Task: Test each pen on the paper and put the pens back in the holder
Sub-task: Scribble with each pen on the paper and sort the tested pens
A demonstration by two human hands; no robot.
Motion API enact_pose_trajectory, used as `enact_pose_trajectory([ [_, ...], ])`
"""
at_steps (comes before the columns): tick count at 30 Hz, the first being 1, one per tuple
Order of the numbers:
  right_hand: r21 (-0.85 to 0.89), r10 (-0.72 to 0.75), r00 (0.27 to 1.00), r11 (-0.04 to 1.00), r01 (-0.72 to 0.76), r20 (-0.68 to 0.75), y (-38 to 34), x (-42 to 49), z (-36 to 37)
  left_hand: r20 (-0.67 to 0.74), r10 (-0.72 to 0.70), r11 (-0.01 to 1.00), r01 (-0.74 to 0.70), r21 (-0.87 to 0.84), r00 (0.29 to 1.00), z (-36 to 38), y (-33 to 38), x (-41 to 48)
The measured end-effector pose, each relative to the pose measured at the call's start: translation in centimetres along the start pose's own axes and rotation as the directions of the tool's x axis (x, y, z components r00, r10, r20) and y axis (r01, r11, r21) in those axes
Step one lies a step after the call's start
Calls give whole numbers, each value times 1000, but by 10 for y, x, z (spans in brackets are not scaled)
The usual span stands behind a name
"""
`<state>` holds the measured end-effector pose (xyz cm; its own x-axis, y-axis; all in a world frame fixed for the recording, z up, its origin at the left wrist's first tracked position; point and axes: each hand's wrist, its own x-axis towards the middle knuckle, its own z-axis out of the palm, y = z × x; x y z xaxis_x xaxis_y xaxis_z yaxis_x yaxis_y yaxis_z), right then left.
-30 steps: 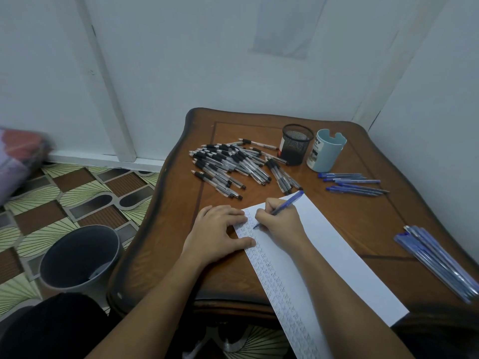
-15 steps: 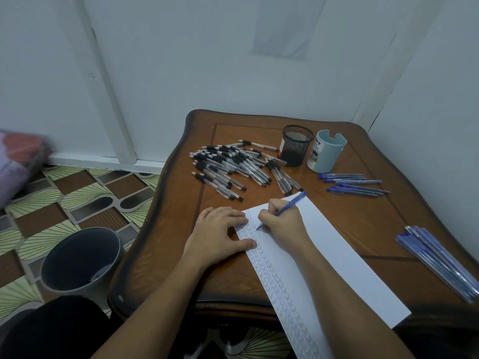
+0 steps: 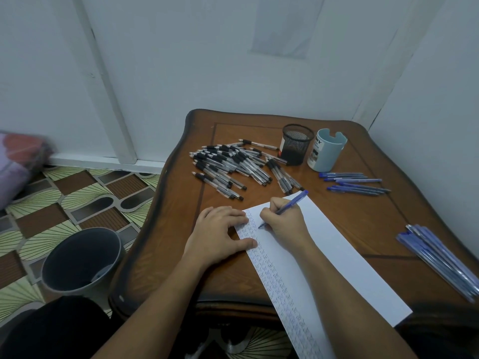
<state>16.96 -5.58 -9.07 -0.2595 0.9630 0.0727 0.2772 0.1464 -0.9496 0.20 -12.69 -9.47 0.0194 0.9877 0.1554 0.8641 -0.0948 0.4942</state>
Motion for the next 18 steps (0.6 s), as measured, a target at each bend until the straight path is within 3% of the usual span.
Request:
enact_pose_trajectory([
  [7, -15, 19, 1000, 1000, -19, -4, 3, 1, 1, -17, 14, 1000, -14, -11, 1000, 4, -5, 1],
  [9, -21, 42, 997, 999, -43, -63, 1, 2, 1, -14, 15, 1000, -15, -6, 1000, 4, -5, 1],
  [13, 275, 230, 950, 947, -168, -209, -6, 12, -6, -4, 20, 1000, -20, -9, 1000, 3, -4, 1],
  [16, 459, 341, 924, 858, -231, -171, -13, 14, -13, 5, 17, 1000, -17, -12, 1000, 2, -4, 1],
  [18, 450, 327, 934, 862, -234, -141, -14, 16, -14, 9, 13, 1000, -13, -4, 1000, 1, -2, 1],
])
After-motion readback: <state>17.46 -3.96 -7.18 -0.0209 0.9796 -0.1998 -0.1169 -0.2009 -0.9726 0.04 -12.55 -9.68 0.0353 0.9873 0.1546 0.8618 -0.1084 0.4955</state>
